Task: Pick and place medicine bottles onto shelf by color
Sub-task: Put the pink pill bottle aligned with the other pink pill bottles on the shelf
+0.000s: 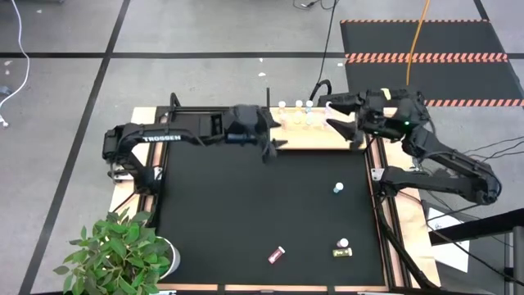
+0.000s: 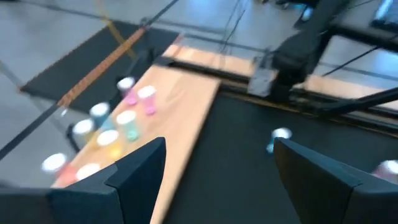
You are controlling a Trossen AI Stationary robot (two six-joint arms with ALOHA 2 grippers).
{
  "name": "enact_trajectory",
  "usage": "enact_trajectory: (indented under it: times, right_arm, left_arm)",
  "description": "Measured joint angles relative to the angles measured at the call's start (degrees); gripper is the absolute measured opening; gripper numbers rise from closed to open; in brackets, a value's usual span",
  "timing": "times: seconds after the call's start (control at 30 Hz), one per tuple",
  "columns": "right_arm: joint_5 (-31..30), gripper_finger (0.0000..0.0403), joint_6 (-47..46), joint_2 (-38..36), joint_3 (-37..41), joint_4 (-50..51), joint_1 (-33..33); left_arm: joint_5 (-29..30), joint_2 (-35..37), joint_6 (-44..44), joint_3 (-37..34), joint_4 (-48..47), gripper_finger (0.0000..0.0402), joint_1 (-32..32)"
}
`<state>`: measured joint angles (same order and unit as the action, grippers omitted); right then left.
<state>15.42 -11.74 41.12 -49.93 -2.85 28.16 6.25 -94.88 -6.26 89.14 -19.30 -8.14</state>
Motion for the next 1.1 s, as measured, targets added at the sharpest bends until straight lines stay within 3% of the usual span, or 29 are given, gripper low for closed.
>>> enact_trajectory:
  times: [0.17,0.3,0.37,0.83,1.1]
  right_arm:
    - [9.95,0.027,-5.81,0.02,-1.86,-2.25,-2.09]
    - [19.26,0.027,-11.82,0.1,-1.86,-3.95,-4.32]
    - [20.92,0.027,-13.1,0.22,-1.86,-3.8,-5.65]
    - [18.9,0.027,-16.24,0.79,7.53,-4.3,-15.21]
    - [17.1,0.027,-17.91,0.03,11.32,-4.0,-20.52]
  left_arm:
    - [9.04,-0.03,-2.06,0.0,1.92,0.0273,7.78]
    - [14.54,-0.41,-9.19,0.0,2.24,0.0255,12.92]
    - [15.94,-1.44,-13.06,0.07,1.51,0.0248,15.2]
    - [12.89,-19.95,-45.11,-0.02,6.09,0.0241,33.23]
    - [11.59,-24.09,-58.72,-0.04,5.58,0.0241,38.06]
